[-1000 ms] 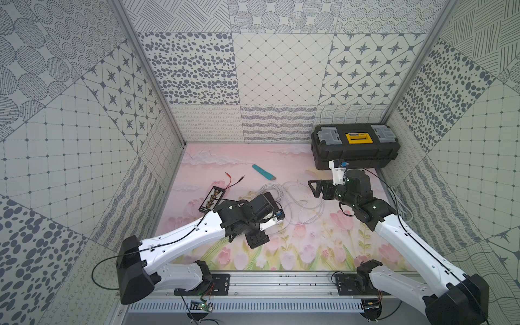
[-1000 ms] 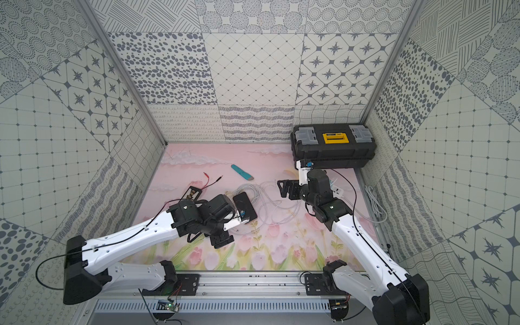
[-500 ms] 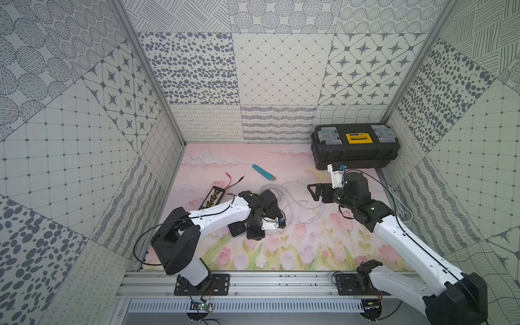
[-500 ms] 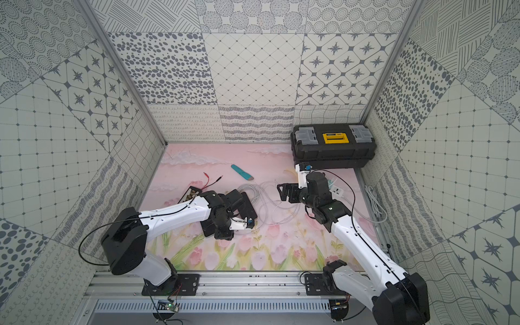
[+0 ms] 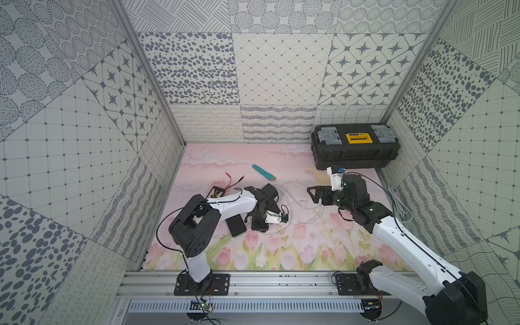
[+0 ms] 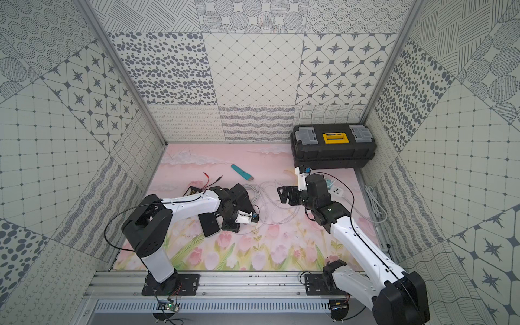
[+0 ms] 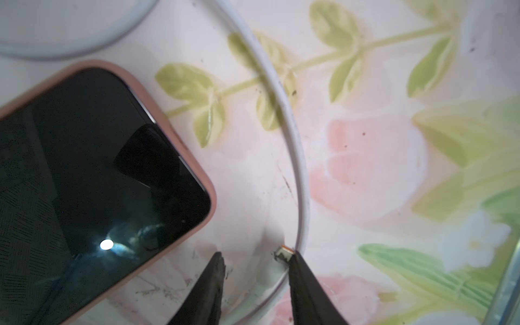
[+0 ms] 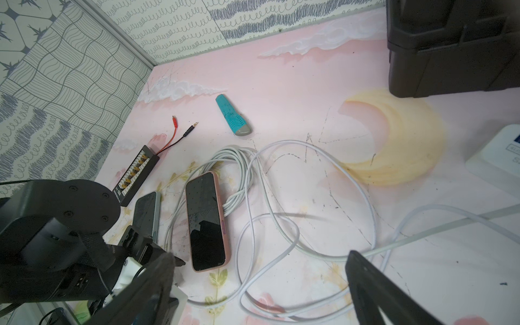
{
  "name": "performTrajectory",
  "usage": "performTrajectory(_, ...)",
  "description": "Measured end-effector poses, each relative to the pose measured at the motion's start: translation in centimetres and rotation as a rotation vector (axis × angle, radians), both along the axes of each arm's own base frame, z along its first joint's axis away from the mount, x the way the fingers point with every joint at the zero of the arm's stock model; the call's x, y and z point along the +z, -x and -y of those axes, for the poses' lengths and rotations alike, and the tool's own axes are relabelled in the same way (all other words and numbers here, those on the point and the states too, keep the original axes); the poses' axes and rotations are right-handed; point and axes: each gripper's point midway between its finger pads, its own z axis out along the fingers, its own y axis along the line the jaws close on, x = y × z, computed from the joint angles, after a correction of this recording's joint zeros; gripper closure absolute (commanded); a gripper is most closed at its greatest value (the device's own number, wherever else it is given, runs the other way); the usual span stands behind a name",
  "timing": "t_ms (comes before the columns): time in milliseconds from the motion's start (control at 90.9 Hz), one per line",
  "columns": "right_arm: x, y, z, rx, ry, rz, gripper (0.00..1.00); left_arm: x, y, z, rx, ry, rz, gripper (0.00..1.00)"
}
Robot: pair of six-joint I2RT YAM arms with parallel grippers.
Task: Plug the charging cable into the phone
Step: Pick up the charging cable from the center of the board.
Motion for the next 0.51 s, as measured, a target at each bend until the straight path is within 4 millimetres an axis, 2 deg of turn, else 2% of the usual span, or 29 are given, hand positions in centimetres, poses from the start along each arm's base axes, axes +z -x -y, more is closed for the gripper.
performTrajectory(506,-0.63,0.02,-0.14,0.007,-0.001,-0.009,0.03,-0.58,-0.18,-0.53,-0.011,0.042,0.018,0.68)
